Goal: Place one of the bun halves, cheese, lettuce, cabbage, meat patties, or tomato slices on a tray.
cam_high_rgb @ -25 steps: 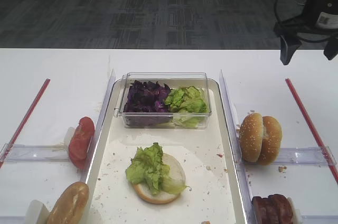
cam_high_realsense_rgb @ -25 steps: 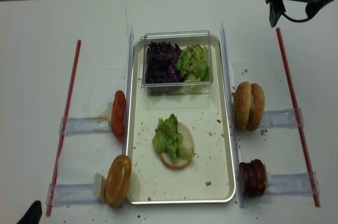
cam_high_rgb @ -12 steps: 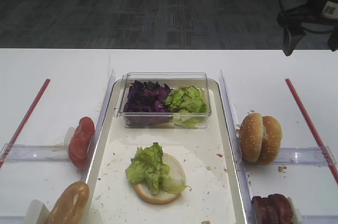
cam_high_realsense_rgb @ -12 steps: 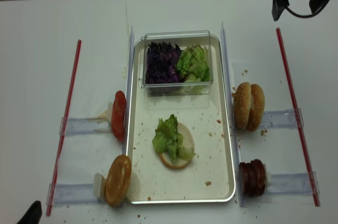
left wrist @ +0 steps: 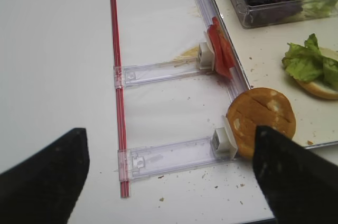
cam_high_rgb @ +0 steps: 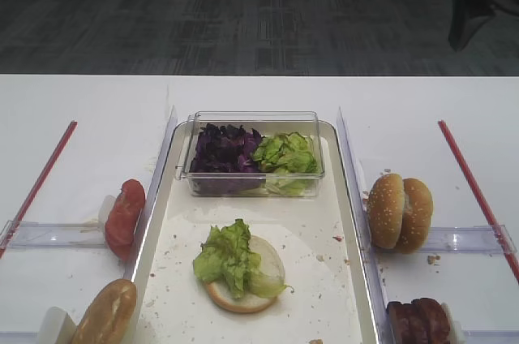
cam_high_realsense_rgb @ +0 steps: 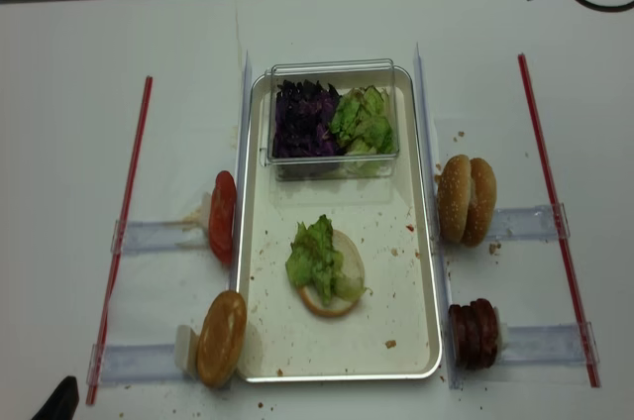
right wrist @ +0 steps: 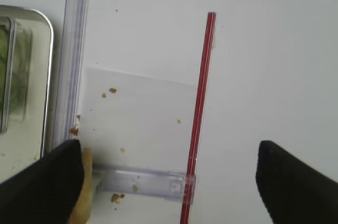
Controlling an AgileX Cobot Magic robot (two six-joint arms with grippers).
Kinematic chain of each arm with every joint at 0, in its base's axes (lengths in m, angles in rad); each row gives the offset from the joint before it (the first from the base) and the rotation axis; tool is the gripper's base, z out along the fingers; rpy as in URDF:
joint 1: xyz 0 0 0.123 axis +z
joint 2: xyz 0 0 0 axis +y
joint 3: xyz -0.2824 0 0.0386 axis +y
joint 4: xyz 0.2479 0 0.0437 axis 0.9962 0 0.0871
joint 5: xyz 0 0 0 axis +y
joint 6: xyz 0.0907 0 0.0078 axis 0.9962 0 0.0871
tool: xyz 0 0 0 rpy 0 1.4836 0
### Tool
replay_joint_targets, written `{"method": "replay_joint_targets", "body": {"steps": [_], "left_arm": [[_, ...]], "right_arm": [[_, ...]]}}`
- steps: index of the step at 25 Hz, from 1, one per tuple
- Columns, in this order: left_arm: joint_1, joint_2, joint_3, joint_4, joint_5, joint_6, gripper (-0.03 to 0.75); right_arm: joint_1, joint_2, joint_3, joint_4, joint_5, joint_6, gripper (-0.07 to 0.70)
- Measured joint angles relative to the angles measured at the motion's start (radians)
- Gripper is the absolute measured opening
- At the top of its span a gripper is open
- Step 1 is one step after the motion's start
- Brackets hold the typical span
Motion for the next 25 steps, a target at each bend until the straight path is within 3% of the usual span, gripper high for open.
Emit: {"method": "replay_joint_targets", "body": {"steps": [20, 25], "left_arm": [[0.000, 0.000, 0.000, 0.000, 0.000, 0.000, 0.615], [0.000, 0.000, 0.000, 0.000, 0.000, 0.000, 0.615]], "right_arm": [[0.000, -0.565, 0.585, -0.013, 0.002, 0.028, 0.685], [0.000, -0.742, 0.737, -0.024, -0.036, 0.063, 0.685]]}}
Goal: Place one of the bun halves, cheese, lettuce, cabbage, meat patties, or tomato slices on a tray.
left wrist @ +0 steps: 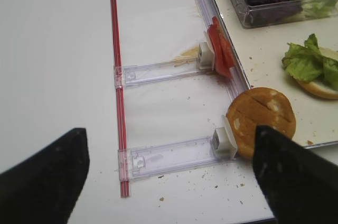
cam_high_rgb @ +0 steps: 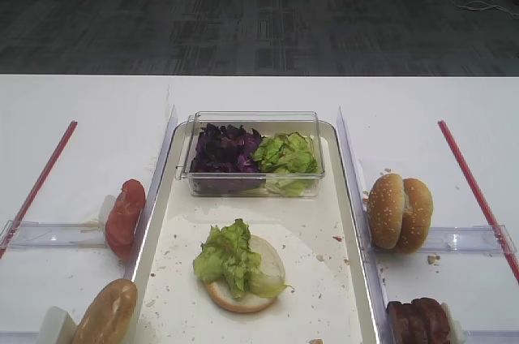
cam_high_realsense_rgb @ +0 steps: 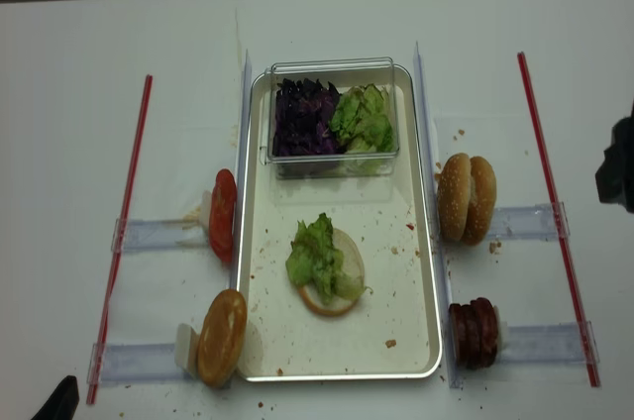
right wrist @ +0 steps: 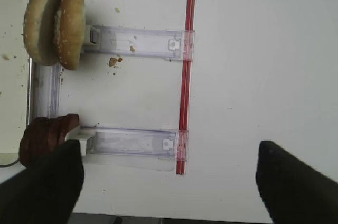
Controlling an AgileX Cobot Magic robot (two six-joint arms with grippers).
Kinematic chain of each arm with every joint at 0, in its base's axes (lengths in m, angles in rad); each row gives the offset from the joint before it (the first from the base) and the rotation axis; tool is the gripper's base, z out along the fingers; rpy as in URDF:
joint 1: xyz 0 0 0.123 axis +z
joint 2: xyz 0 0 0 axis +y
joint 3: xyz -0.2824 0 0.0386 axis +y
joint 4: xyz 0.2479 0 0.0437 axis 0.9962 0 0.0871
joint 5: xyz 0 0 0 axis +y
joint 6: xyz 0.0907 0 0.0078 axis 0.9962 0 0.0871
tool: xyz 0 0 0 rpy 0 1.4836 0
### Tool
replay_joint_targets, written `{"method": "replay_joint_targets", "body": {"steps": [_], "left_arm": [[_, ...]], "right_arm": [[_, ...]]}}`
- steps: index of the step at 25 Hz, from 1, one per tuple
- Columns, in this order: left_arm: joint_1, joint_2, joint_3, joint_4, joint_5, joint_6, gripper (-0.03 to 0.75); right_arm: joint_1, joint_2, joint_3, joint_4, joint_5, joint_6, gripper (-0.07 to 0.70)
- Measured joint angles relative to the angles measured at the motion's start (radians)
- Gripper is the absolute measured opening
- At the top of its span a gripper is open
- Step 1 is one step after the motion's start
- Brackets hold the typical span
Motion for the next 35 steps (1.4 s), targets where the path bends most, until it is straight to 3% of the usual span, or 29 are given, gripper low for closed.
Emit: {"method": "replay_joint_targets", "body": {"steps": [14, 24, 35], "left_arm": [[0.000, 0.000, 0.000, 0.000, 0.000, 0.000, 0.615], [0.000, 0.000, 0.000, 0.000, 0.000, 0.000, 0.615], [0.000, 0.000, 0.000, 0.000, 0.000, 0.000, 0.615]], "right_arm": [[0.000, -0.532, 0.375, -0.007, -0.103, 0.032, 0.685], [0.000, -0.787, 0.403, -0.069, -0.088, 0.030, 0.685], [0.000, -0.918, 0.412, -0.075, -0.084, 0.032, 0.685]]}}
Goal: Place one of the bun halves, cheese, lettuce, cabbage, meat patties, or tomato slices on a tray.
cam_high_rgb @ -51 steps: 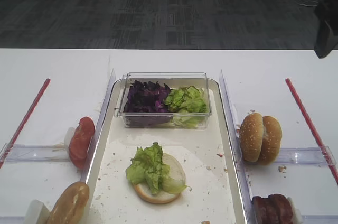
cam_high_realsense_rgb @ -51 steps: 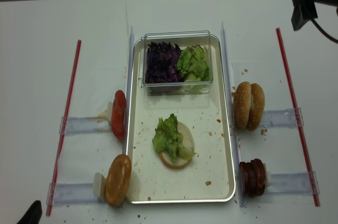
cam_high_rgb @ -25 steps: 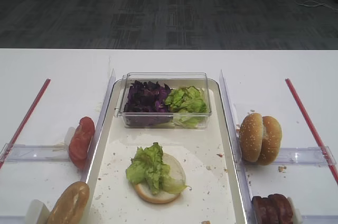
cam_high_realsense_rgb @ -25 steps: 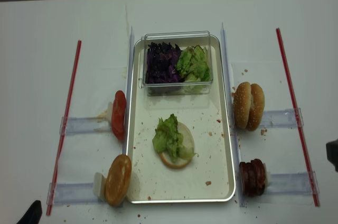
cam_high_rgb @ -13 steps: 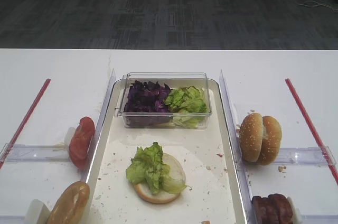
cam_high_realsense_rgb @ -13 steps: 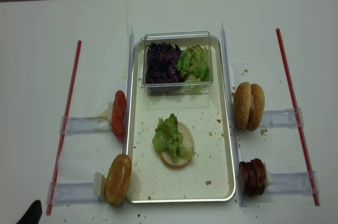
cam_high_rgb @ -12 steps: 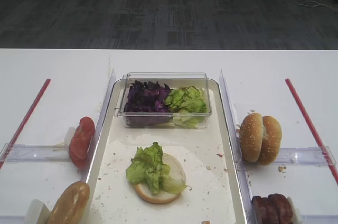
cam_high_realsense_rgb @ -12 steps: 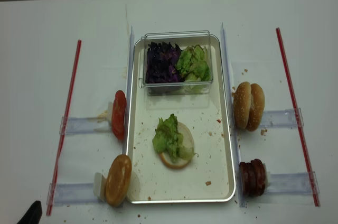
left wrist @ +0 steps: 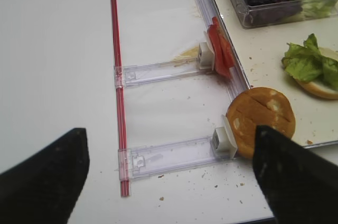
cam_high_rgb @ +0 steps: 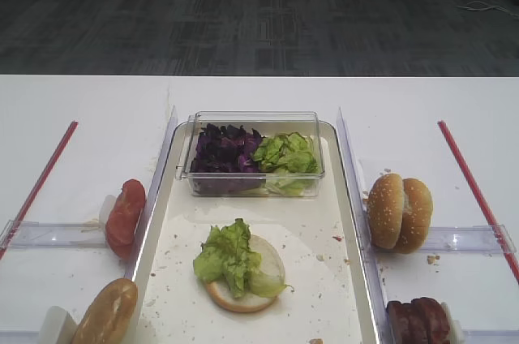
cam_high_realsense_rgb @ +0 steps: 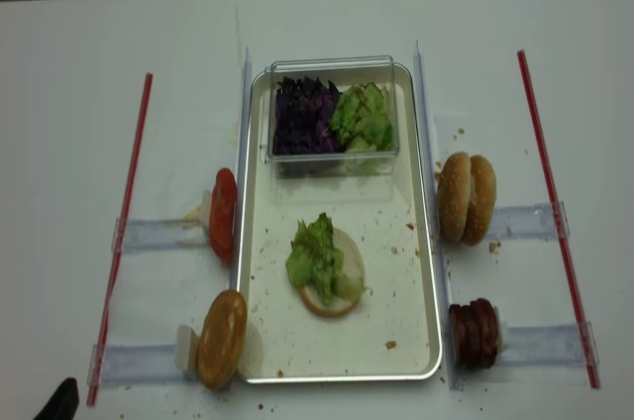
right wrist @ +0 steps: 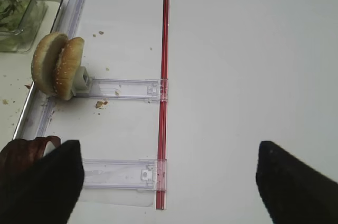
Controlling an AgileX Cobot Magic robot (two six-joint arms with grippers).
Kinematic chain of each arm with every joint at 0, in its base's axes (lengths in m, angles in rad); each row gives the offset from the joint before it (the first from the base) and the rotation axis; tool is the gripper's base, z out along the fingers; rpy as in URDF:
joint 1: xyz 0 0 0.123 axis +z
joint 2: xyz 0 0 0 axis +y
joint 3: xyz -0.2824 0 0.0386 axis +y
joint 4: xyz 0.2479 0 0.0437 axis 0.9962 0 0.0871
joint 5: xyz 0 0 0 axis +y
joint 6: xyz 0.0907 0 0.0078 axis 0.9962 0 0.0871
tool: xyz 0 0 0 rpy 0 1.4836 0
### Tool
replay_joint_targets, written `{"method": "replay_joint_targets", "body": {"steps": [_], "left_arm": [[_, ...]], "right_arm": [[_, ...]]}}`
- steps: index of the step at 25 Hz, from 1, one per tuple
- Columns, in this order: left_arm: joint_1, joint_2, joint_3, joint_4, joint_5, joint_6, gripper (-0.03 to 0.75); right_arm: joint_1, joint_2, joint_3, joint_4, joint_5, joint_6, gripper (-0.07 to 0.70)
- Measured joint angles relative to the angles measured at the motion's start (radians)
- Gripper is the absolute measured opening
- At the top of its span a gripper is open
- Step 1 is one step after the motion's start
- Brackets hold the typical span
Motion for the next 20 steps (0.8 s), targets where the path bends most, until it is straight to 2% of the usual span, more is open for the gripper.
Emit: {"method": "replay_joint_targets", "body": {"steps": [7, 20], "left_arm": [[0.000, 0.000, 0.000, 0.000, 0.000, 0.000, 0.615], [0.000, 0.000, 0.000, 0.000, 0.000, 0.000, 0.615]], "right_arm": [[0.000, -0.072, 0.000, -0.002, 0.000, 0.000, 0.685], [0.000, -0.075, 0.000, 0.000, 0.000, 0.002, 0.685]]}}
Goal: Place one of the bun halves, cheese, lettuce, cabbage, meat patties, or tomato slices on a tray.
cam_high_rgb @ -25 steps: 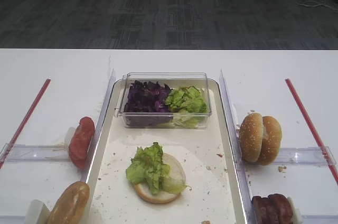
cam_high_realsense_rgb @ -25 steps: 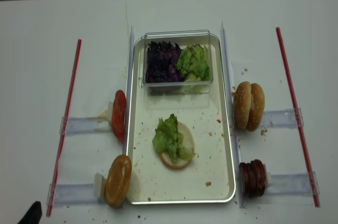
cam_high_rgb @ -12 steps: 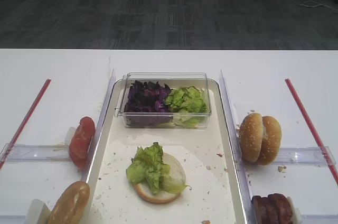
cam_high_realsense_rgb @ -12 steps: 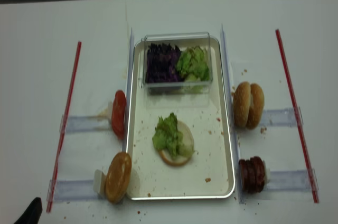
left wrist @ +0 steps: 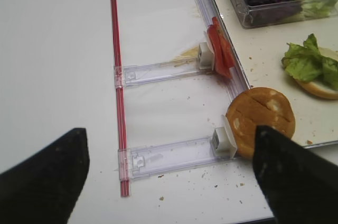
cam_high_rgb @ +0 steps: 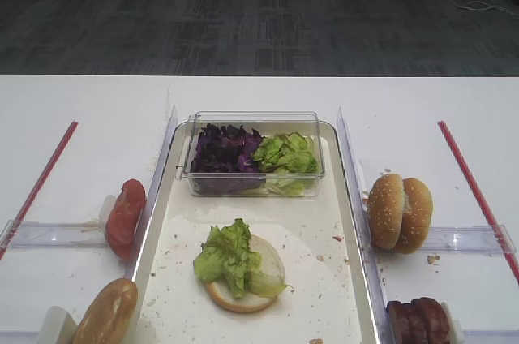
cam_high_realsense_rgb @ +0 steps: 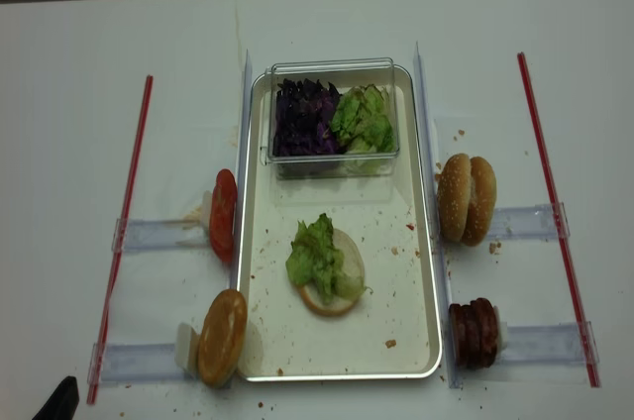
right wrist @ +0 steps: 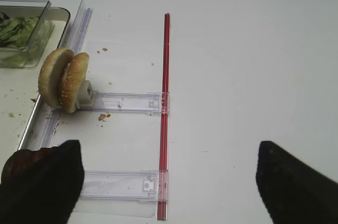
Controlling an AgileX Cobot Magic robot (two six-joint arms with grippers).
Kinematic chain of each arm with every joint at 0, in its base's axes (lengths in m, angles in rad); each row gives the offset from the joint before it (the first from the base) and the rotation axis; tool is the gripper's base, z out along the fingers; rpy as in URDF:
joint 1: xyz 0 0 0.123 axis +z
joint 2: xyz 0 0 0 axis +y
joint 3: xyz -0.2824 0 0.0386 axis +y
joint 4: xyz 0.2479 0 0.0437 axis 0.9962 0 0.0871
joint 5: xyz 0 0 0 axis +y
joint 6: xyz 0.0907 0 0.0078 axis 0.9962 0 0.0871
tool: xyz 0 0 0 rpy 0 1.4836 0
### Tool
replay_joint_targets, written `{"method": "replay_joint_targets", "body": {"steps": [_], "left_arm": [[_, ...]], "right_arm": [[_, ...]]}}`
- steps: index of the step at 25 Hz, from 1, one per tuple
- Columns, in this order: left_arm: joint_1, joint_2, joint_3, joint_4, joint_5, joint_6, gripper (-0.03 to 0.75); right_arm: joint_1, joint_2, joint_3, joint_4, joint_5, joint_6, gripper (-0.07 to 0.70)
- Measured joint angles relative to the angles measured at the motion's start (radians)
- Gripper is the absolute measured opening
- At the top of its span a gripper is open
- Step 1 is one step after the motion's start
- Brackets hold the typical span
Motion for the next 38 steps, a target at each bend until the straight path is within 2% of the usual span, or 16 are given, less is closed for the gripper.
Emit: {"method": "replay_joint_targets", "body": {"steps": [38], "left_arm": [[0.000, 0.000, 0.000, 0.000, 0.000, 0.000, 0.615]], "right_arm": [[0.000, 0.000, 0.000, 0.001, 0.000, 0.000, 0.685]]}}
